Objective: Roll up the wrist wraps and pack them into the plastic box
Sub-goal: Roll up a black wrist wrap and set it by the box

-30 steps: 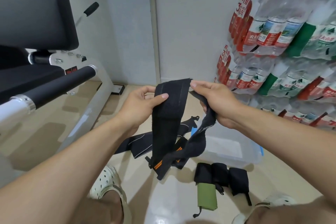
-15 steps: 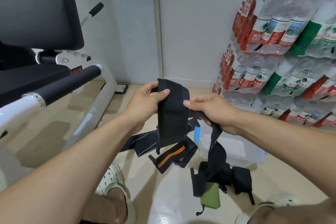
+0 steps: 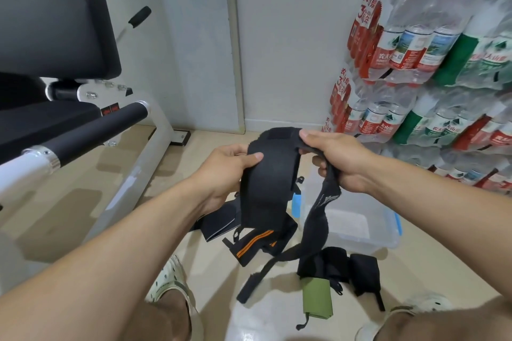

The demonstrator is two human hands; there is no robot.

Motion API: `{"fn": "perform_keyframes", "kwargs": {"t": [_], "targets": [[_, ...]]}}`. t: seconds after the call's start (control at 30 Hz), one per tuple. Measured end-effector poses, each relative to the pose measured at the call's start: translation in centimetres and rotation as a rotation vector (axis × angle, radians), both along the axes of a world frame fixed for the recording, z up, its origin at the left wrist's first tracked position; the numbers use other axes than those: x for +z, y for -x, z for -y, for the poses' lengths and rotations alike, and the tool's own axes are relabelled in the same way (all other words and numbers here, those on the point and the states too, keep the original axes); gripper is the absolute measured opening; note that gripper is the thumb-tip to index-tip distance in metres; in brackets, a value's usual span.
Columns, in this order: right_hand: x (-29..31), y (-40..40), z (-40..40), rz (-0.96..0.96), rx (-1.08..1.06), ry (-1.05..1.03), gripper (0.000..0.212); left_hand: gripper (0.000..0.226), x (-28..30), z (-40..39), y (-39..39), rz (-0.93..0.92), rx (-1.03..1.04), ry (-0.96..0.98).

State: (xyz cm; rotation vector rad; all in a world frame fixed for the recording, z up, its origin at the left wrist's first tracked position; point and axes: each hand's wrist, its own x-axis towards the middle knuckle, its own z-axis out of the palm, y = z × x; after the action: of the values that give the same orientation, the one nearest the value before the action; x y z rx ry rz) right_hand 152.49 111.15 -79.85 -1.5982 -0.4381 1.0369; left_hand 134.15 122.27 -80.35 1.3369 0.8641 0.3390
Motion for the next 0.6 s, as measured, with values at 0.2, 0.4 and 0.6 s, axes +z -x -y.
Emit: {"fn": "perform_keyframes", "kwargs": {"t": [0.2, 0.4, 0.6], "targets": [[-1.1, 0.8, 0.3, -0.016, 0.130, -0.017, 0.031, 0.015, 0.8, 0.2, -0.3, 0.098, 0.190, 0.085], [-1.4, 2.1, 1.0, -0.038, 0.335, 0.115, 0.035, 0.028, 1.1, -0.3, -0.1, 0.176, 0.298, 0.204], [-1.1, 2.6, 0.4, -0.060, 0.190, -0.024, 0.027, 0.022, 1.7, 0.2, 0.3, 0.123, 0.093, 0.223]]}}
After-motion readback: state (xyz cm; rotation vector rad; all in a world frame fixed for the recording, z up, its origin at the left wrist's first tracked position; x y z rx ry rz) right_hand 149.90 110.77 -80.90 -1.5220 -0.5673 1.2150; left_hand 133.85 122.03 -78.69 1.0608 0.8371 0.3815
